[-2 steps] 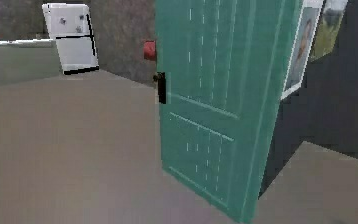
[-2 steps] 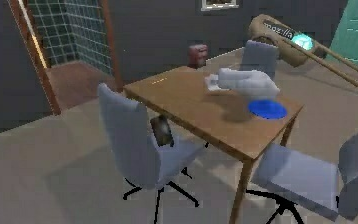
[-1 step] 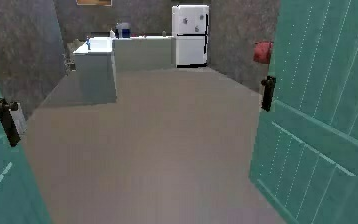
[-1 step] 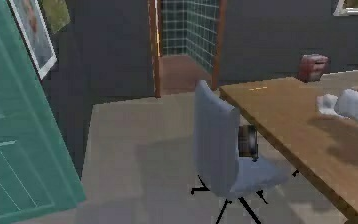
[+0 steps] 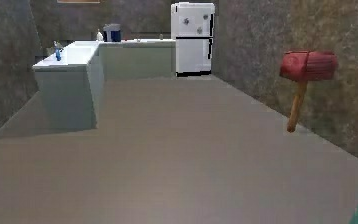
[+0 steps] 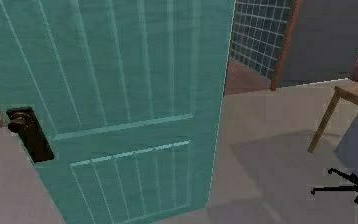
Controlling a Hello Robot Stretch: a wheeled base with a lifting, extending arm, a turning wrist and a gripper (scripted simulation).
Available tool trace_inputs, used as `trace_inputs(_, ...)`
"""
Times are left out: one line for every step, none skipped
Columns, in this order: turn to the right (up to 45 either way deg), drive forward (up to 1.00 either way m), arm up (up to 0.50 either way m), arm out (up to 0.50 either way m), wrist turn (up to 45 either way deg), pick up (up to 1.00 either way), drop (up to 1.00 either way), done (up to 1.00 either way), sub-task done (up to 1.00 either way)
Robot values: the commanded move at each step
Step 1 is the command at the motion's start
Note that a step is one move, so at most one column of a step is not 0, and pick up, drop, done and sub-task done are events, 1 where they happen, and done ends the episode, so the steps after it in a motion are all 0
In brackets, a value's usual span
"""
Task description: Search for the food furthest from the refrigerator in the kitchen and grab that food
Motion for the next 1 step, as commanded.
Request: trace_inputs(-3.0, 0.0, 0.0, 0.0, 0.0, 0.0, 0.0, 0.0, 0.0)
